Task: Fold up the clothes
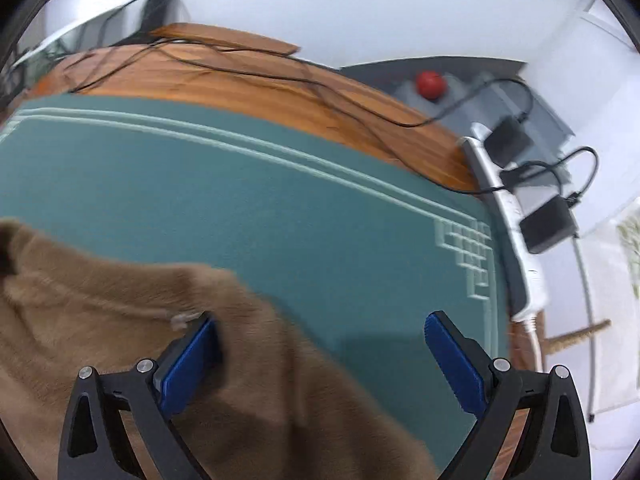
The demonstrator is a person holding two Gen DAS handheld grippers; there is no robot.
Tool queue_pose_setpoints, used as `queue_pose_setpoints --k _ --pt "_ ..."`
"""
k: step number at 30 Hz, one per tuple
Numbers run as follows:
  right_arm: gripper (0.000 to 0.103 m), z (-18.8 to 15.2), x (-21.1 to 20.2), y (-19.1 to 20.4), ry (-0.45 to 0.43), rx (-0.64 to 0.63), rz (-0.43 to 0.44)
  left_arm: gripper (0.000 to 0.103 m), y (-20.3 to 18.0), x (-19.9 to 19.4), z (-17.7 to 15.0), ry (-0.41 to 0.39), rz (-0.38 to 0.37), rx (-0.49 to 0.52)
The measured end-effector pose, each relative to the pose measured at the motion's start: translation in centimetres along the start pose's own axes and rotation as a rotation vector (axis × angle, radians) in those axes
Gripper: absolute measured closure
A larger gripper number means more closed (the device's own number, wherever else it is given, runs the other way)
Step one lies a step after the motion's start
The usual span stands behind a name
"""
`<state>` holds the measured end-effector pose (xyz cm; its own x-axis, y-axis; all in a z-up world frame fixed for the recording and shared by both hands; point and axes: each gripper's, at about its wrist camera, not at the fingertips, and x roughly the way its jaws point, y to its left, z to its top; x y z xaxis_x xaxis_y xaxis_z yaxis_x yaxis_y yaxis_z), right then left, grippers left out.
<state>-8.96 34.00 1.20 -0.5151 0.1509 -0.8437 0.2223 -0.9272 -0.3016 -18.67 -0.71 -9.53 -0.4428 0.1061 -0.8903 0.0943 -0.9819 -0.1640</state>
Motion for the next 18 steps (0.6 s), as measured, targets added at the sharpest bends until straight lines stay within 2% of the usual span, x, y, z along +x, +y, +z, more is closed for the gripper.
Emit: queue_pose_setpoints --k 3,5,6,7,9,10,11,12,14,16,18 --pt "0.001 0.2 -3.9 0.9 -0.116 0.041 0.125 0.023 0.7 -0.1 -0.1 -0.017 -0.032 -0.027" --pt "0.001 0.9 -6.1 2.0 -0.172 0.075 0.309 0.023 1.1 -0.2 -0.1 -0.020 -0.047 -0.048" --pt "0.001 1.5 -6.7 2.8 -0.169 0.085 0.439 0.023 1.2 -0.2 0.0 -0.019 -0.051 -0.056" --pt "0.001 2.1 -6.8 4.0 -0.140 0.086 0.597 0.023 1.3 -0.2 0.0 -0.018 -0.055 -0.063" --pt "0.002 2.9 -6.6 6.3 -0.094 0.073 0.773 0.023 1.3 -0.3 0.0 -0.015 -0.064 -0.070" --pt "0.004 3.2 -6.2 7.9 -0.067 0.053 0.819 0.023 1.4 -0.4 0.1 -0.013 -0.068 -0.073" --pt "0.016 3.5 -5.8 9.1 -0.049 0.033 0.826 0.023 1.4 -0.4 0.0 -0.013 -0.072 -0.075" --pt "0.037 3.7 -5.2 10.4 -0.024 0.012 0.831 0.023 1.5 -0.5 0.0 -0.013 -0.076 -0.076" --pt "0.059 3.5 -3.4 12.2 0.052 -0.014 0.828 0.023 1.7 -0.6 -0.2 -0.016 -0.088 -0.077" --pt "0.060 3.0 -1.9 13.6 0.124 -0.028 0.829 0.023 1.9 -0.6 -0.4 -0.020 -0.101 -0.078" --pt "0.060 2.6 -1.7 14.1 0.132 -0.037 0.863 0.023 2.0 -0.6 -0.4 -0.026 -0.110 -0.077"
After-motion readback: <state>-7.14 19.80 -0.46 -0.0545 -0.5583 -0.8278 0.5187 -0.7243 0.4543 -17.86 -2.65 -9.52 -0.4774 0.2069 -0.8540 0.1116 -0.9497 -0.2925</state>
